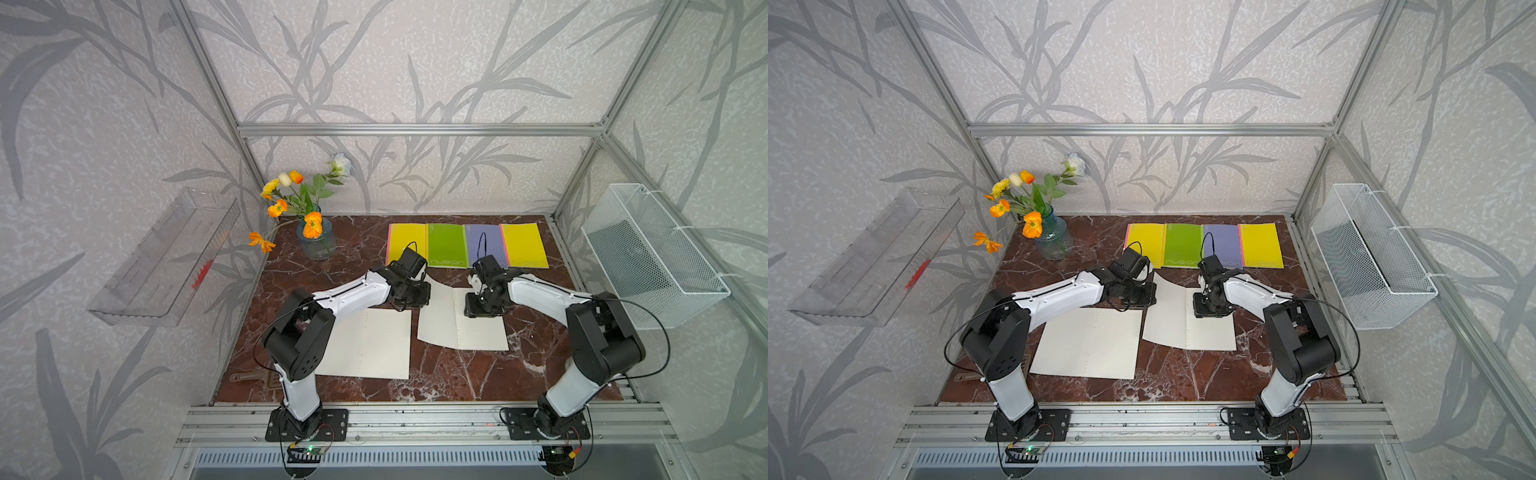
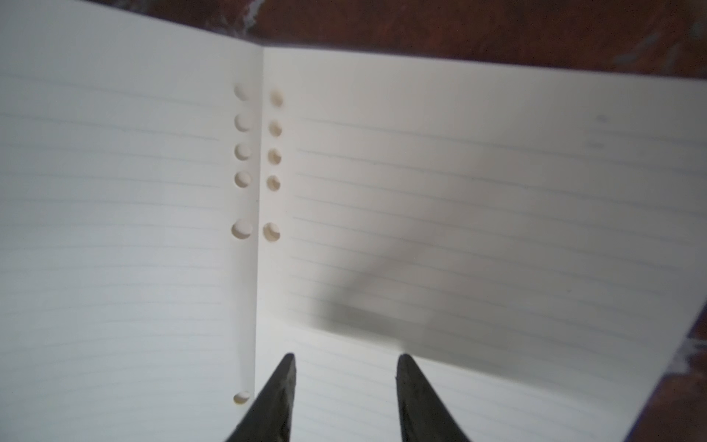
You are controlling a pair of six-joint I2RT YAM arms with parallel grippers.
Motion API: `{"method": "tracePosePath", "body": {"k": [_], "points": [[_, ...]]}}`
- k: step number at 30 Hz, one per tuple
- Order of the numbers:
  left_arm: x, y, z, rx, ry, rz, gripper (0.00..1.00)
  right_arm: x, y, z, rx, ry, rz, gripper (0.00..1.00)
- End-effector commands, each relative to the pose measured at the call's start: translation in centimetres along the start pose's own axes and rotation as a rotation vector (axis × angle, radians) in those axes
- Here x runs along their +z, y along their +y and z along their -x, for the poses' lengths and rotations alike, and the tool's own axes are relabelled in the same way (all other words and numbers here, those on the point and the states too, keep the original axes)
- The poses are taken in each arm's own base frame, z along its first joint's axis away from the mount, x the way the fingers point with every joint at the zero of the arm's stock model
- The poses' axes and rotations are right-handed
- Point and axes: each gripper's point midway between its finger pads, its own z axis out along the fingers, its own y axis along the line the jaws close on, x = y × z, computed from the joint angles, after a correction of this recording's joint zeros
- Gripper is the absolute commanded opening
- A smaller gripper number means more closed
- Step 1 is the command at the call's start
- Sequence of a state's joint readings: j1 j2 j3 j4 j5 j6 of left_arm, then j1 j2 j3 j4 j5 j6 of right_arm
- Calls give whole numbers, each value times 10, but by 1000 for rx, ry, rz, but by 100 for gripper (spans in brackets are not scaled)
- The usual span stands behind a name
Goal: Close the notebook
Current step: Close the notebook at the center of the board.
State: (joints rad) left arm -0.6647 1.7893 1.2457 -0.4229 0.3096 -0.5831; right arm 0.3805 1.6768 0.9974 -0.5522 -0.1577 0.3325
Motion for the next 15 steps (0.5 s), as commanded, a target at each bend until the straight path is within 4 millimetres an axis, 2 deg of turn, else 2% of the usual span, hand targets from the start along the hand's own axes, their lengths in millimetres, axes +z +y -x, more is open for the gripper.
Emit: {"method": "tracePosePath", "body": {"k": [1, 10, 15], "points": [[-16, 9, -1, 5, -11, 12, 0, -12, -2, 1, 1, -19, -16, 45], [-37, 43, -6, -17, -18, 57, 0, -12, -5, 3, 7, -16, -29, 45], [-48, 52, -4, -15, -18, 59, 0, -9, -6, 3, 10, -12, -29, 45]]}}
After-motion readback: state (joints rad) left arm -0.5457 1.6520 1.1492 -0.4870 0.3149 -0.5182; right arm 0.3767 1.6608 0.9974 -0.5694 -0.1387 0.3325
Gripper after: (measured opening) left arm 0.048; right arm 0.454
